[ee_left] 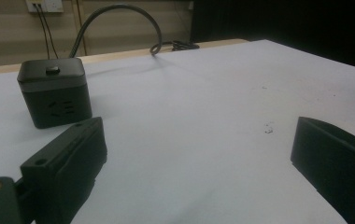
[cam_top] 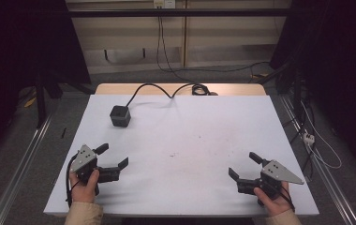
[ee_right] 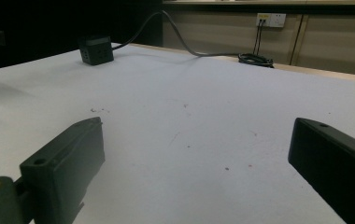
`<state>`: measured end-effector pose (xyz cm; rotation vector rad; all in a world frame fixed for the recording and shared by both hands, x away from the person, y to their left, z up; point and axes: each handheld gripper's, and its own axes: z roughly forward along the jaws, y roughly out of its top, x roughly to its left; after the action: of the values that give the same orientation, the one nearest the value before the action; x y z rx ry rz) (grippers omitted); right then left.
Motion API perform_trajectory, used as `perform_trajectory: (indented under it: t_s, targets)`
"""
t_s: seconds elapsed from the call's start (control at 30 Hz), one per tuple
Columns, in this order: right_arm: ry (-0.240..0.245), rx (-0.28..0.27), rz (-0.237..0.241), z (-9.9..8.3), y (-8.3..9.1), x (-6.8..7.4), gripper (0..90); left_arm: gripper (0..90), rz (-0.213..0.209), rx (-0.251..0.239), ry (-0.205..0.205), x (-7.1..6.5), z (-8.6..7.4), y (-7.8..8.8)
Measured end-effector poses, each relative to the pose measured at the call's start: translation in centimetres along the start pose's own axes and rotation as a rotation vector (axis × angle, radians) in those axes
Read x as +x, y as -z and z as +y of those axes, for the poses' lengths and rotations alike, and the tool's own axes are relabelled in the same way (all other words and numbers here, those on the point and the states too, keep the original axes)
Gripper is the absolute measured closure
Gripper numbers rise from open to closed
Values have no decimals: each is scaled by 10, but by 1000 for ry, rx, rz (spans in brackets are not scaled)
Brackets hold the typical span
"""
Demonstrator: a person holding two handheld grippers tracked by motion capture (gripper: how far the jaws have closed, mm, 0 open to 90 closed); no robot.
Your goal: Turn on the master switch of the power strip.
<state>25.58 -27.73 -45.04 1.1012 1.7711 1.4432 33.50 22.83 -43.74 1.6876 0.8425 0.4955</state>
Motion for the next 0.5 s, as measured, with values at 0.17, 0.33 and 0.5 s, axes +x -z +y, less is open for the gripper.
perform_trajectory:
  t_s: [0.17,0.33,0.5]
  targets:
    - [-5,-5,-8,0,3,-1,30,32,-1,2,-11,-1,2,-3]
    - [-8,-5,-14,0,5,-1,30,32,0,-6,0,0,4,-8]
    - [-2,-5,-17,-1,6,-2,30,32,10,-22,26,4,7,-10]
